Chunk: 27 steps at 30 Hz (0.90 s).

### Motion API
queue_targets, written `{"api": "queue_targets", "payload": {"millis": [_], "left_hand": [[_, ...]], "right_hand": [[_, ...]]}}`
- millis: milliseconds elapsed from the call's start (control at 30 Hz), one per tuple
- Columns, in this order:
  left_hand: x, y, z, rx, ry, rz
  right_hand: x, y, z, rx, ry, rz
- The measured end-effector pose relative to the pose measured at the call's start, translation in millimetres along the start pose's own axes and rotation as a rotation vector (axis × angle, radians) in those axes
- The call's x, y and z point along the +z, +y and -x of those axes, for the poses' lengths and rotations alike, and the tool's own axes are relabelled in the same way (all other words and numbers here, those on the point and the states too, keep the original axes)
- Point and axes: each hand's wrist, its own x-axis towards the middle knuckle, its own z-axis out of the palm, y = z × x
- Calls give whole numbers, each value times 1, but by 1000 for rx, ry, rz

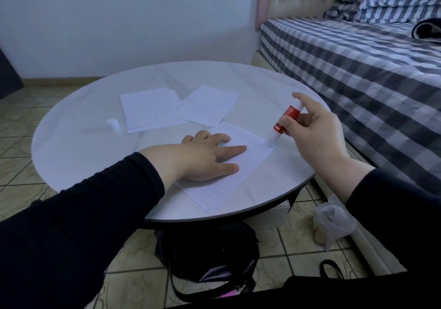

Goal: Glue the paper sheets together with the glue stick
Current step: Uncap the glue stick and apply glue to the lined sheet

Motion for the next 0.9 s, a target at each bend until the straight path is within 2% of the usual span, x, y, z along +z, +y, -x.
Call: {"api": "queue_targets", "payload": {"millis": [100, 200, 333, 433, 533, 667, 800, 900], "left_hand": [[2, 2, -2, -16, 10, -8], [3, 7, -3, -40, 24, -19], [3, 6, -1, -34, 0, -27], [2, 2, 1, -26, -9, -17], [3, 2, 3, -15, 24, -23], [6, 3, 4, -20, 38, -48], [10, 1, 3, -32, 61, -39], [12, 1, 5, -9, 109, -3]], "right_hand": [[7, -4, 9, -21, -114, -93], [15, -1, 14, -36, -197, -43], [10, -2, 11, -22, -135, 46], [6, -6, 10, -28, -75, -13], [9, -14, 19, -49, -142, -92], [16, -16, 29, -53, -235, 38], [11, -14, 26, -45, -161, 101], [11, -19, 31, -51, -126, 27]]}}
